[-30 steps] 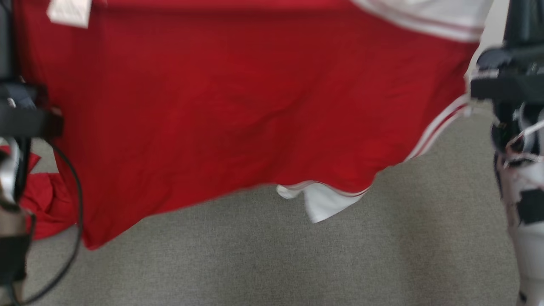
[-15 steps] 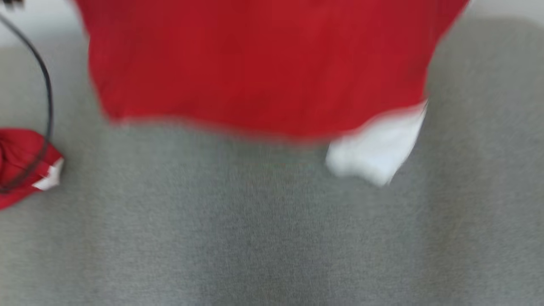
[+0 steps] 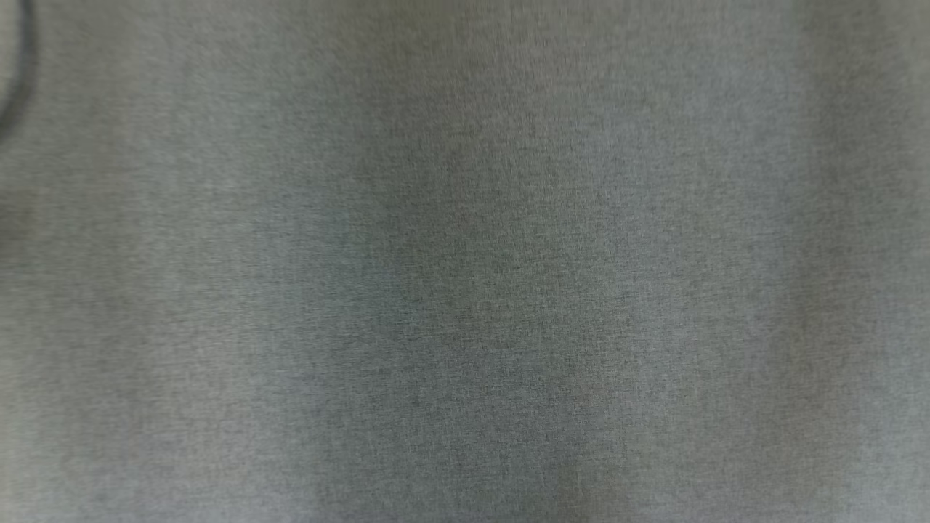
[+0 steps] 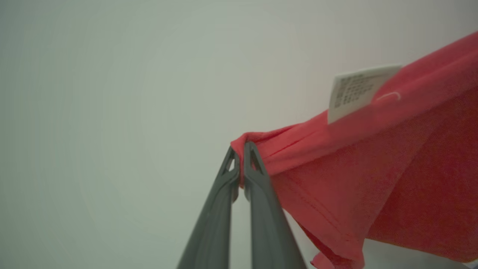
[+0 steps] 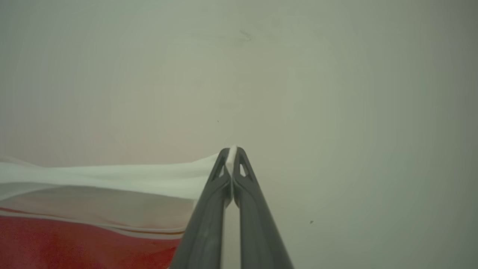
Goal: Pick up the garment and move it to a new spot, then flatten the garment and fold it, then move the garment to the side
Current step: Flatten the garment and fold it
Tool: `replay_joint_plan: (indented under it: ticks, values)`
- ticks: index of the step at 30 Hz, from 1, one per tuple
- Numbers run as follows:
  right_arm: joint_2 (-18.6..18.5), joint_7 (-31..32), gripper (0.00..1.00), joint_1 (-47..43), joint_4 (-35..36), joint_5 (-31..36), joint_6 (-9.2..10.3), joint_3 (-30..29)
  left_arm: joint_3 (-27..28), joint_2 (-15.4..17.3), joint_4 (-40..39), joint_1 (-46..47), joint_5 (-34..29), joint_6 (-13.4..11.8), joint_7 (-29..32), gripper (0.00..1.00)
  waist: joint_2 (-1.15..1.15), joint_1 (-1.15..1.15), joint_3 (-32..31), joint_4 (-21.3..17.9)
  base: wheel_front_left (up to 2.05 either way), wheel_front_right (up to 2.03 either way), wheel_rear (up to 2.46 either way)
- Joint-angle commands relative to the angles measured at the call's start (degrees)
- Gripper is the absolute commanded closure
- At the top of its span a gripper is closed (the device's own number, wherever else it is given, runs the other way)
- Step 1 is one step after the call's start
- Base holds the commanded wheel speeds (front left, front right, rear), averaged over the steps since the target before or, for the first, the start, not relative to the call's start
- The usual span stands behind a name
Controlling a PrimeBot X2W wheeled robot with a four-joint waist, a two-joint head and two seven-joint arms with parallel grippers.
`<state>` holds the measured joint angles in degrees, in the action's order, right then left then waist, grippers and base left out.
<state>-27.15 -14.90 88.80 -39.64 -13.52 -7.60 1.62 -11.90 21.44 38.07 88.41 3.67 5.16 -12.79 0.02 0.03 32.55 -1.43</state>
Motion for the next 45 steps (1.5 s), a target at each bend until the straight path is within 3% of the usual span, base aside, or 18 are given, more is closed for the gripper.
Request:
replay_joint_plan:
  ticks: [1,6,11,17,21,35,45]
  values:
    - [-0.7,-0.3,1.00,-2.9,0.4,-0.8,0.22,0.3,0.7,0.2,1.6,-3.3,0.7,-0.8,-0.5,1.00,-0.02,-0.03,2.4,-0.7,0.00,0.00,0.00]
    - [-0.7,-0.4,1.00,-18.7,7.8,-7.9,0.23,1.1,2.3,-2.0,4.3,-15.2,3.7,-2.2,-2.3,1.00,-0.02,-0.03,2.3,-1.4,0.00,0.00,0.00]
    - [0.3,-0.3,1.00,-36.3,14.5,-11.8,0.23,-0.4,5.1,-5.0,-1.9,-30.3,6.1,-3.1,-2.4,1.00,-0.02,-0.03,-0.4,-1.4,0.00,0.00,0.00]
    - [3.1,-0.4,1.00,-53.9,17.8,-12.8,0.23,-3.1,8.8,-9.3,-6.4,-47.6,7.2,-3.8,-2.4,1.00,-0.02,-0.03,-7.0,-1.3,0.00,0.00,0.00]
    - [5.9,-0.3,1.00,-63.2,18.1,-11.9,0.23,-2.8,9.0,-11.3,-7.5,-57.8,5.4,-2.8,-2.4,1.00,-0.02,-0.03,-11.7,-1.6,0.00,0.00,0.00]
    - [13.4,-0.3,1.00,-89.3,14.2,-8.2,0.22,-3.7,14.4,-17.3,-8.0,-87.0,4.7,-1.3,-2.2,1.00,-0.02,-0.03,-30.5,-2.0,0.00,0.00,0.00]
    - [15.0,-0.3,1.00,-98.4,13.0,-5.5,0.22,-3.2,18.5,-18.2,-8.6,-94.7,6.3,-0.8,-2.3,1.00,-0.02,-0.03,-34.8,-1.9,0.00,0.00,0.00]
